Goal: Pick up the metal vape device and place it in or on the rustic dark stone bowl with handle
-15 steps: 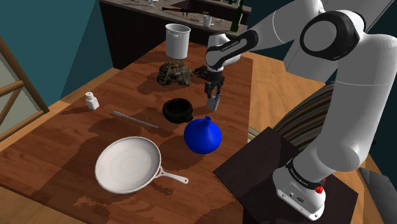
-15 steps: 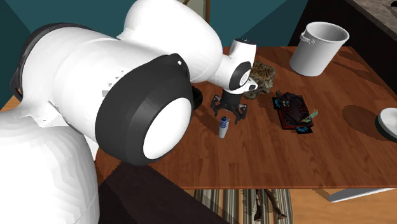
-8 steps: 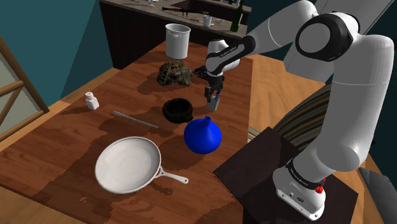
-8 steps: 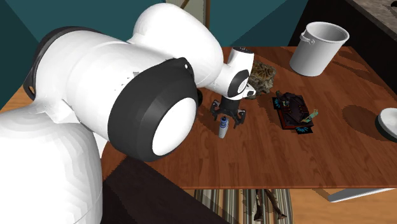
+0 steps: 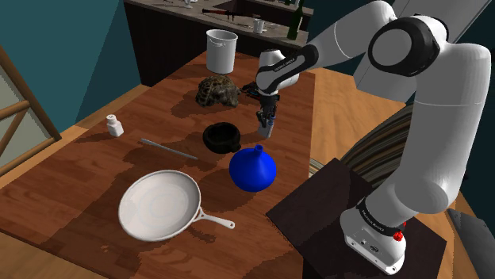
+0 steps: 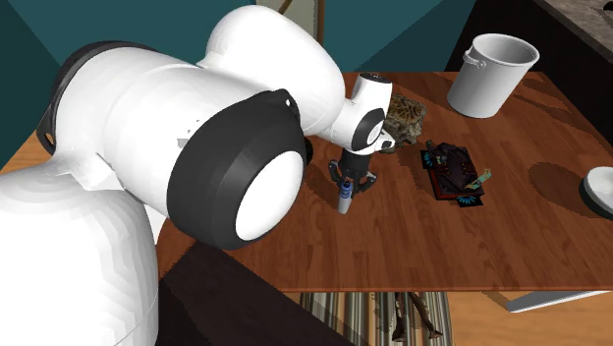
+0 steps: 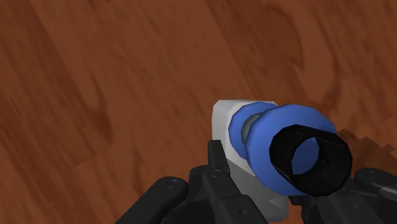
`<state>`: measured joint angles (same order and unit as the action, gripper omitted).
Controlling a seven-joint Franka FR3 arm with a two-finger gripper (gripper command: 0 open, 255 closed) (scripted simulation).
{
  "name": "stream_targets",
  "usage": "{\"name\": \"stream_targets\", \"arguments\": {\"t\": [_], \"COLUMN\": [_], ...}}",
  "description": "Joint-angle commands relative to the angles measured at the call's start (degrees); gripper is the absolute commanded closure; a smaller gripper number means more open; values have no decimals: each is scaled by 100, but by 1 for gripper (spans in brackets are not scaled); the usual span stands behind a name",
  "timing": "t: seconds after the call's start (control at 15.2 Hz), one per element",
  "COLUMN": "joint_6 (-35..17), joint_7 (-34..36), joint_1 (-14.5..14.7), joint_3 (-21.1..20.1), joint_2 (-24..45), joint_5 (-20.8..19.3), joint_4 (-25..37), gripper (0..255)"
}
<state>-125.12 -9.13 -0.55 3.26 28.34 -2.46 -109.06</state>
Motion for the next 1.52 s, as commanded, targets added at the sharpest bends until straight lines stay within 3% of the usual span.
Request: {"name": "stream_targets", "arguments": {"t": [0.0, 0.4, 1.45], "joint_6": [0, -1, 966], "joint_7": [0, 0, -33], "joint_1": [-2, -2, 16], "joint_3": [2, 2, 16], "joint_2": [2, 2, -760], "joint_5": [-1, -1, -18], "joint_4": [-1, -1, 204], "gripper": [255, 255, 255]}}
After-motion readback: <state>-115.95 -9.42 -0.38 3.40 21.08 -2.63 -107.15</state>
